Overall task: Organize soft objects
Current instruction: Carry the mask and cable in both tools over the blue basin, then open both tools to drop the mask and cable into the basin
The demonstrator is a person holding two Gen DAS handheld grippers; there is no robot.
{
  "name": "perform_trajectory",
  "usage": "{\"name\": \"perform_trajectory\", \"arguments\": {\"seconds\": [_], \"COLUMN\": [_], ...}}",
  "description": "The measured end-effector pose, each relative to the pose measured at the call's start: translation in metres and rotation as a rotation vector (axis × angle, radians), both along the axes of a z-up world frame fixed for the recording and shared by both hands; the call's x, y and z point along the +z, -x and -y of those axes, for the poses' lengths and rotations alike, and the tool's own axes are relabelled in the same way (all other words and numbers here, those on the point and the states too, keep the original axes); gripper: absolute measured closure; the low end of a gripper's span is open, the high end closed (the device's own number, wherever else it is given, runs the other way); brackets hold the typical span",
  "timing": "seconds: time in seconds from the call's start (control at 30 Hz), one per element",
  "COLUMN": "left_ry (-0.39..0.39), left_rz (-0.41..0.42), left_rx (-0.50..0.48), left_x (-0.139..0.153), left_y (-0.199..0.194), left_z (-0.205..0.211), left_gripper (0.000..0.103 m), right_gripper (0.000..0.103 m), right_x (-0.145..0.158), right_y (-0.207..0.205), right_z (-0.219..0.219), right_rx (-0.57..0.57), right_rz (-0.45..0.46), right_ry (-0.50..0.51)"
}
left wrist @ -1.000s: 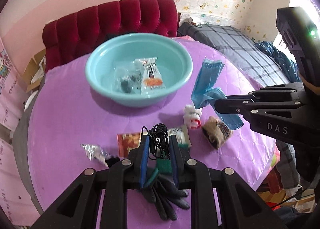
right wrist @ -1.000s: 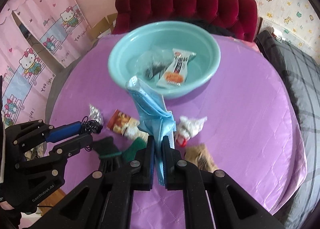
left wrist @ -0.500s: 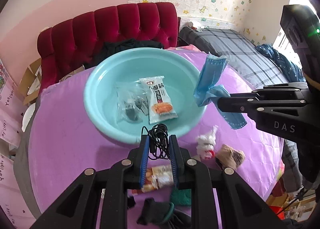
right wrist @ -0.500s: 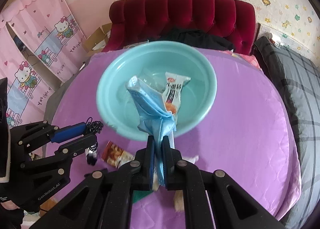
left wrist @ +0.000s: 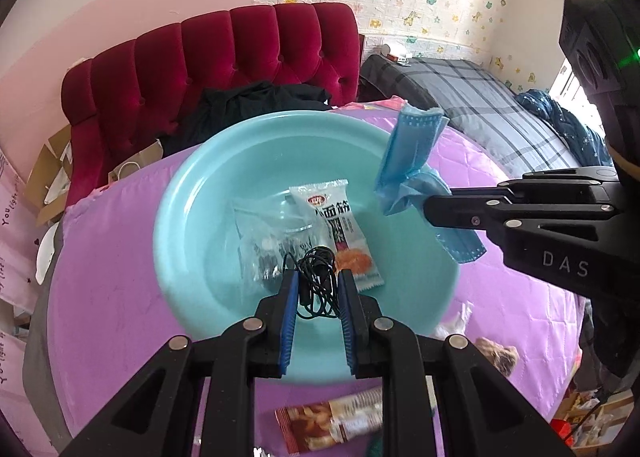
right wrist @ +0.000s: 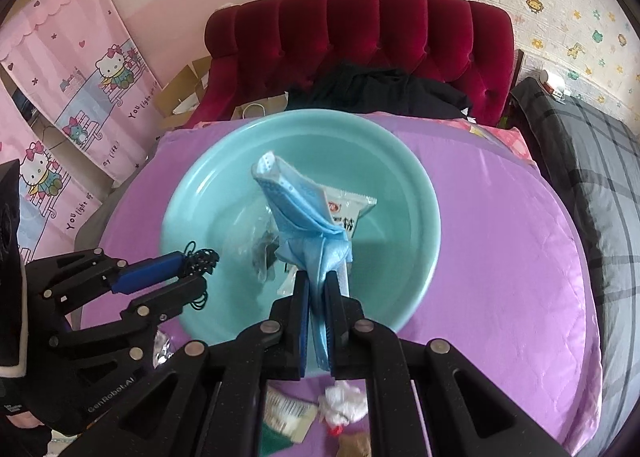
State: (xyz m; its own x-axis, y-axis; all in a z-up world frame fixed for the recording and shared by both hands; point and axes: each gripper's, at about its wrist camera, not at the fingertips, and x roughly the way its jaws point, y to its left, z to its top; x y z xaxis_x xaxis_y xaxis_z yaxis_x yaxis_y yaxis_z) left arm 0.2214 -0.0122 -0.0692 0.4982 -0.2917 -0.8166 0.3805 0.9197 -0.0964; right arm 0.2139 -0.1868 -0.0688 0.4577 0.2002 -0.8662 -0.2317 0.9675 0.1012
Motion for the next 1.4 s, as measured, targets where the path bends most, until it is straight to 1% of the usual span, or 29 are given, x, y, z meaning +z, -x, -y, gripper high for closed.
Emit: {"name": "perform_trajectory", "arguments": {"seconds": [0.13, 0.43, 0.6, 0.8, 0.93, 1.0, 1.07, 1.1, 1.13, 1.17, 1.2, 1.23, 1.3, 1.33, 1.4], "left_ry": [0.014, 0.003, 0.001, -0.041, -0.033, -0.031, -0.030, -0.033, -0.040, -0.043, -0.043, -0.040, -0.046, -0.055, -0.073], "left_rz": [-0.006, -0.005, -0.021, -0.021, -0.011, -0.012, -0.002, 0.003, 0.006, 0.007, 0.002, -0.005, 0.006, 0.013, 0.025], "left_rx": [0.000, 0.020, 0.031, 0.021, 0.027, 0.032, 0.040, 0.045, 0.054, 0.062, 0.070, 0.082, 0.101, 0.106, 0.118], "left_x": [-0.007, -0.027, -0.041, -0.055, -0.053, -0.053, -0.051, -0.051, -0.050, -0.049, -0.049, -0.049, -0.047, -0.046, -0.045], "left_y": [-0.017, -0.051, -0.066, -0.073, -0.071, -0.070, -0.068, -0.067, -0.066, -0.065, -0.065, -0.065, -0.064, -0.063, -0.061], "left_z": [0.002, 0.009, 0.013, 0.019, 0.019, 0.018, 0.017, 0.017, 0.016, 0.015, 0.014, 0.013, 0.011, 0.011, 0.010], "left_gripper": [0.081, 0.081, 0.081, 0.081, 0.080, 0.080, 0.075, 0.066, 0.051, 0.042, 0.028, 0.019, 0.013, 0.009, 0.000], "right_gripper": [0.097, 0.096, 0.096, 0.096, 0.095, 0.092, 0.089, 0.082, 0.078, 0.071, 0.064, 0.060, 0.047, 0.042, 0.024], "right_x": [-0.007, -0.033, -0.051, -0.067, -0.067, -0.067, -0.066, -0.065, -0.063, -0.061, -0.059, -0.056, -0.050, -0.048, -0.046], "right_y": [-0.017, -0.054, -0.071, -0.082, -0.083, -0.083, -0.082, -0.081, -0.081, -0.080, -0.078, -0.077, -0.074, -0.073, -0.072], "right_z": [-0.001, 0.001, 0.001, 0.003, 0.005, 0.007, 0.008, 0.008, 0.008, 0.009, 0.008, 0.009, 0.008, 0.008, 0.008], "right_rx": [-0.009, -0.029, -0.045, -0.060, -0.056, -0.056, -0.058, -0.058, -0.057, -0.058, -0.060, -0.064, -0.076, -0.083, -0.089], "right_rz": [-0.006, -0.024, -0.058, -0.090, -0.090, -0.090, -0.085, -0.079, -0.076, -0.070, -0.064, -0.055, -0.033, -0.024, -0.019], "right_ry": [-0.002, -0.014, -0.022, -0.030, -0.047, -0.060, -0.062, -0.061, -0.061, -0.062, -0.064, -0.069, -0.064, -0.053, -0.040]}}
